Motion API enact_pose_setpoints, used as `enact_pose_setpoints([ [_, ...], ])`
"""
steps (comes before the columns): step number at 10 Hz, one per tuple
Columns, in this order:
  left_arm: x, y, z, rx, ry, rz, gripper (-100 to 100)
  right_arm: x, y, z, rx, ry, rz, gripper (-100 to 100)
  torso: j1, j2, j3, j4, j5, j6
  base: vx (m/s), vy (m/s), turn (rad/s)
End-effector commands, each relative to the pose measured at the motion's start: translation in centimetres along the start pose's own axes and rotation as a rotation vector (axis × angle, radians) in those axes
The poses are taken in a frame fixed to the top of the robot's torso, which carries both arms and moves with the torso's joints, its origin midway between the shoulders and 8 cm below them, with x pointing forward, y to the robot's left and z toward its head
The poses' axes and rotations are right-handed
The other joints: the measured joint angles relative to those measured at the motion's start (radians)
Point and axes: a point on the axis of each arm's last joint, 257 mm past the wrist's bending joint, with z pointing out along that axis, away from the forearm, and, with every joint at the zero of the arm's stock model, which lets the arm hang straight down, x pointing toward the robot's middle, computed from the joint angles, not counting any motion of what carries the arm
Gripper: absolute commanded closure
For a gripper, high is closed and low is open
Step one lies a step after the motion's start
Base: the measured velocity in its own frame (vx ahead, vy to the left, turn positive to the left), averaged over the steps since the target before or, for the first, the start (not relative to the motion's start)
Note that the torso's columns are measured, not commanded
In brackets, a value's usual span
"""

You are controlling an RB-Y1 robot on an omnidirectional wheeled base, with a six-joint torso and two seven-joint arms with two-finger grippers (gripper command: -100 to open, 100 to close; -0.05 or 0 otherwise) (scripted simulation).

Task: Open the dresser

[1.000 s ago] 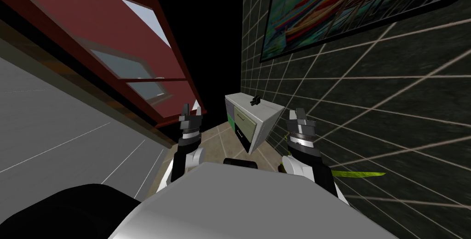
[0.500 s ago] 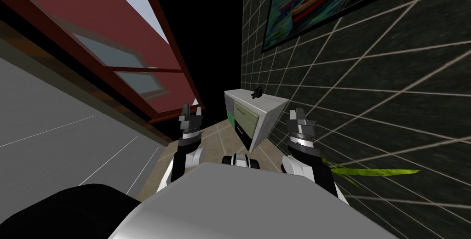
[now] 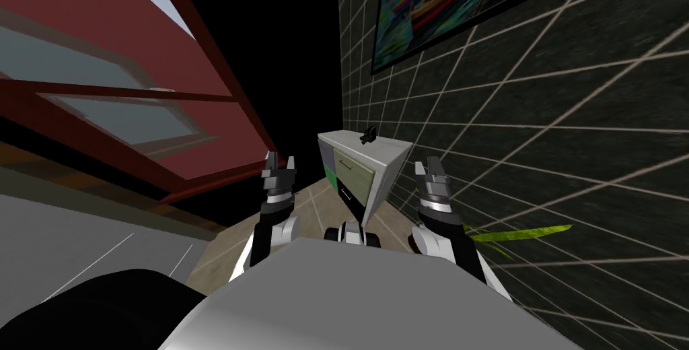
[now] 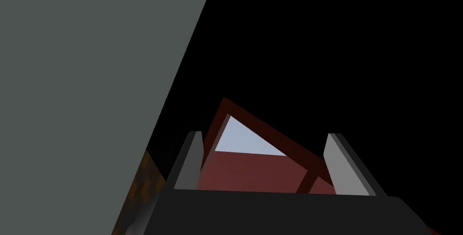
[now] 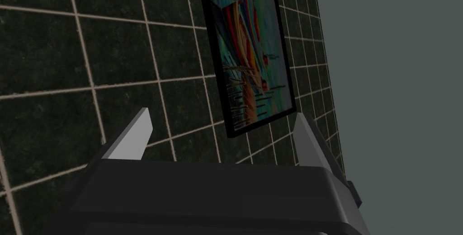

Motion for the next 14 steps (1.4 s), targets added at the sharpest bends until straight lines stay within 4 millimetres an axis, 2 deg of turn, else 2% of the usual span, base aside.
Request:
enact_pose_setpoints([
  [1,0.0,0.0,0.0,0.000,0.000,0.000,0,1.1,-0.3,0.1,-0.041,0.037,-0.101,-100,0.000,0.001,0.000,0.000,0.000,0.000,0.165,0.092,-0.379],
  [6,0.0,0.0,0.0,0.000,0.000,0.000,0,2.6,-0.8,0.2,-0.097,0.071,-0.245,-100,0.001,0.000,0.000,0.000,0.000,0.000,0.152,0.086,-0.282],
  [11,0.0,0.0,0.0,0.000,0.000,0.000,0,4.4,-1.5,0.0,-0.159,0.097,-0.400,-100,0.001,0.000,0.000,0.000,0.001,0.000,0.038,0.106,-0.313],
  [14,0.0,0.0,0.0,0.000,0.000,0.000,0,4.4,-1.5,0.0,-0.159,0.097,-0.400,-100,-0.006,0.002,0.001,0.001,-0.002,0.000,0.001,0.001,-0.004],
])
